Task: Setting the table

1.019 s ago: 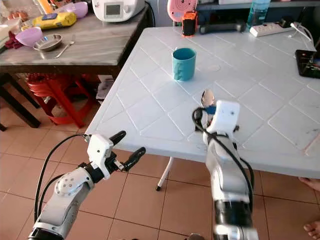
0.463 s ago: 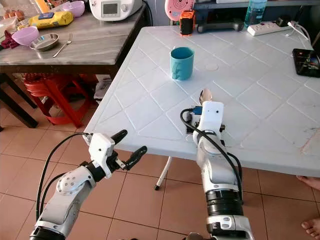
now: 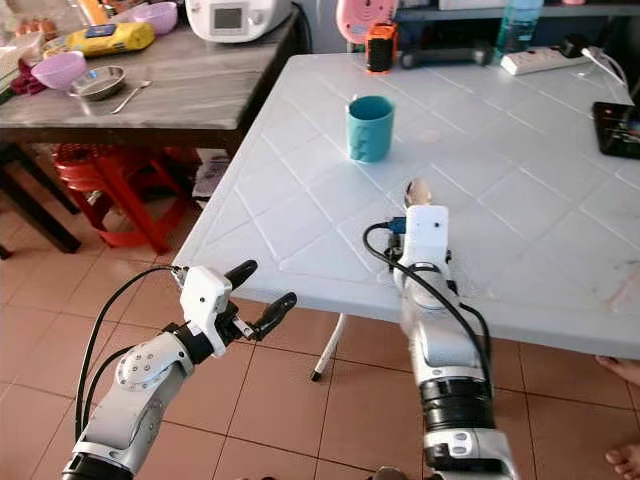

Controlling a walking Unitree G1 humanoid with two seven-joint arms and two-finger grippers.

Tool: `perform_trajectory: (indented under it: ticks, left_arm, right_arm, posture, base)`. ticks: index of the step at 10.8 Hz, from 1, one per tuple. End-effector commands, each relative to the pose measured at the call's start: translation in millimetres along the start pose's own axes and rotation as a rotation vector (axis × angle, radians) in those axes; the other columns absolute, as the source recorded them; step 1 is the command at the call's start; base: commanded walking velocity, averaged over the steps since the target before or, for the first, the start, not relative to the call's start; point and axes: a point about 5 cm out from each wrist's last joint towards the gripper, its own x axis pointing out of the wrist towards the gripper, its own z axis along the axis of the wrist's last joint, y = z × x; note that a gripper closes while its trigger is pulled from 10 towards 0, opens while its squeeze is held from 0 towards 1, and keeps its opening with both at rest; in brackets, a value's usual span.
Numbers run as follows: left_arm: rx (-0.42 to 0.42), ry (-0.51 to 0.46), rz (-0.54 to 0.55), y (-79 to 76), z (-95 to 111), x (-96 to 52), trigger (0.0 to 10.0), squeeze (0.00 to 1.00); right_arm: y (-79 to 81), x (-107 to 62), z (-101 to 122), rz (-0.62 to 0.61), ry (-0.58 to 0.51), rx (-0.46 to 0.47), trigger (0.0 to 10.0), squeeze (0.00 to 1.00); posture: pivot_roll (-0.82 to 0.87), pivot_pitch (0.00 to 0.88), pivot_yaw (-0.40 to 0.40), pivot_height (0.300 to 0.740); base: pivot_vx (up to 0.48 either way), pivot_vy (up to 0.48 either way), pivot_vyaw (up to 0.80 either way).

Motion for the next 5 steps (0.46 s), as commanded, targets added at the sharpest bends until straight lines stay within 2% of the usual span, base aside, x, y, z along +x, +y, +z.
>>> perform_trajectory:
  ticks: [1, 5]
  left_arm:
    - [0.019, 0.000, 0.005, 2.0, 2.9, 0.0, 10.0, 0.00]
    - [0.019, 0.004, 0.007, 1.6, 1.8, -0.3, 10.0, 0.00]
  right_arm:
    - [-5.5, -3.7, -43.8, -0.023, 0.186, -0.035, 0.0, 0.00]
    - [-2.1, -4.5, -49.8, -0.004, 0.197, -0.050, 0.0, 0.00]
  posture:
    - [-0.14, 0.138, 0.124, 0.740]
    - [-0.13, 0.135, 0.123, 0.740]
  base:
    - [0.000, 0.000, 0.00]
    - [0.000, 0.000, 0.00]
